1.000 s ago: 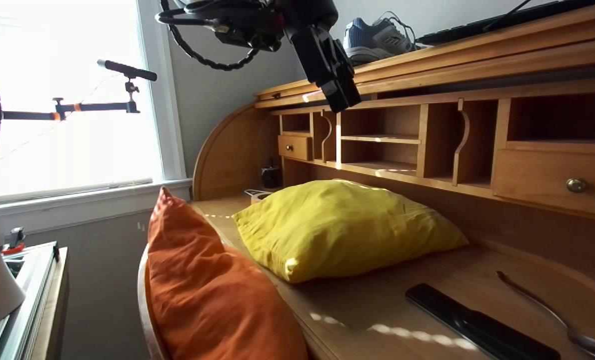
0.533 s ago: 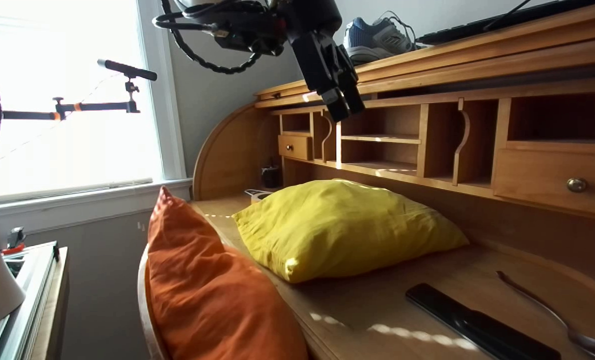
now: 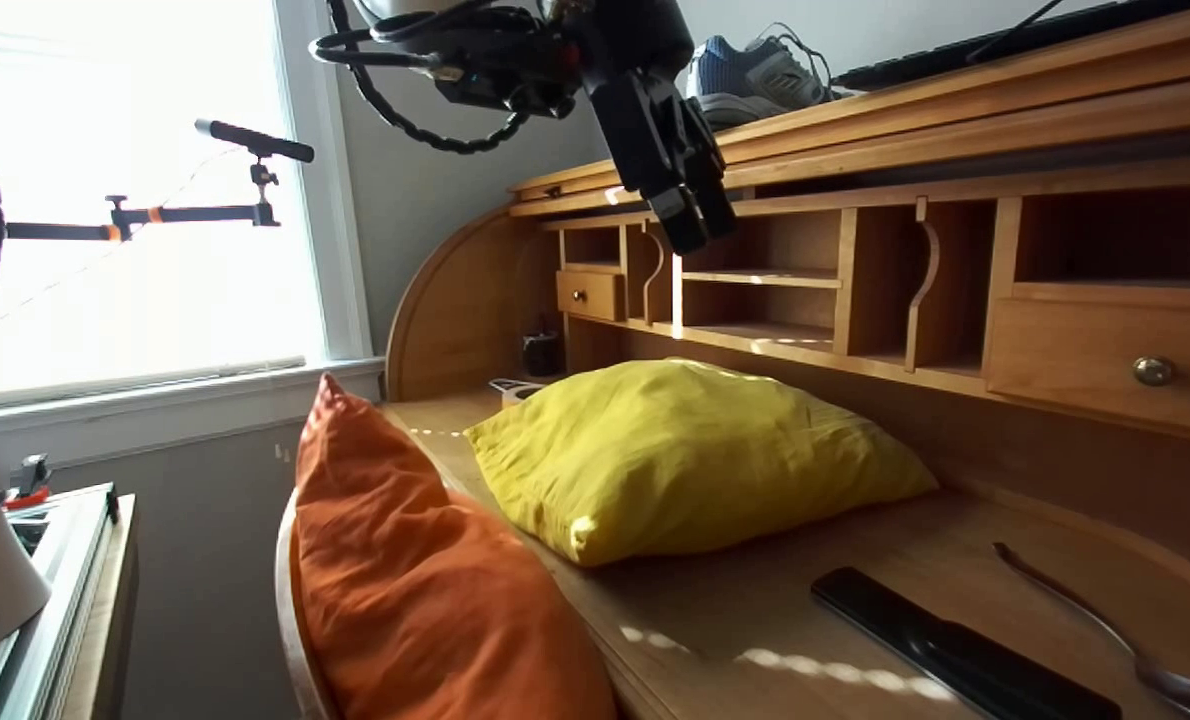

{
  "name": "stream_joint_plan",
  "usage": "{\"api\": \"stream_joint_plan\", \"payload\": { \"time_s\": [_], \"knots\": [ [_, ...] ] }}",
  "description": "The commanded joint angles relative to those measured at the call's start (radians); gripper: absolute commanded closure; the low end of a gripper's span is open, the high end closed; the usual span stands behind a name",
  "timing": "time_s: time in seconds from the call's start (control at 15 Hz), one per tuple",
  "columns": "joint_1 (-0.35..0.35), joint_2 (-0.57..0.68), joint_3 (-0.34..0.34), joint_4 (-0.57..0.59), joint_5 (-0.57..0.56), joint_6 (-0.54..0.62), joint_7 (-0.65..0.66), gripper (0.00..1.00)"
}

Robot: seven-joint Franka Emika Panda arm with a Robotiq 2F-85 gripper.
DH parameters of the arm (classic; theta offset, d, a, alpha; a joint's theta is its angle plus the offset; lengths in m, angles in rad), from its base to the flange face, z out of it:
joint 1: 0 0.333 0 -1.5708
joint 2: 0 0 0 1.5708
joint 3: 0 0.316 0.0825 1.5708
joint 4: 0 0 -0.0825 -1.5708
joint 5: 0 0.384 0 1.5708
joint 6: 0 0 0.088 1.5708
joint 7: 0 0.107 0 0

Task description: Put the remote on the pillow upside down

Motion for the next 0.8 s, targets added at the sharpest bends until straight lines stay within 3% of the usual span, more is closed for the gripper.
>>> {"api": "stream_joint_plan", "payload": {
  "time_s": [0.0,0.27,0.73],
  "knots": [
    [0.01,0.079,-0.038,0.038,0.018,0.028,-0.026,0.0],
    [0.03,0.165,-0.075,0.08,0.132,0.021,-0.146,0.0],
    [0.022,0.329,-0.088,0.17,0.37,0.048,-0.483,0.0]
  ]
}}
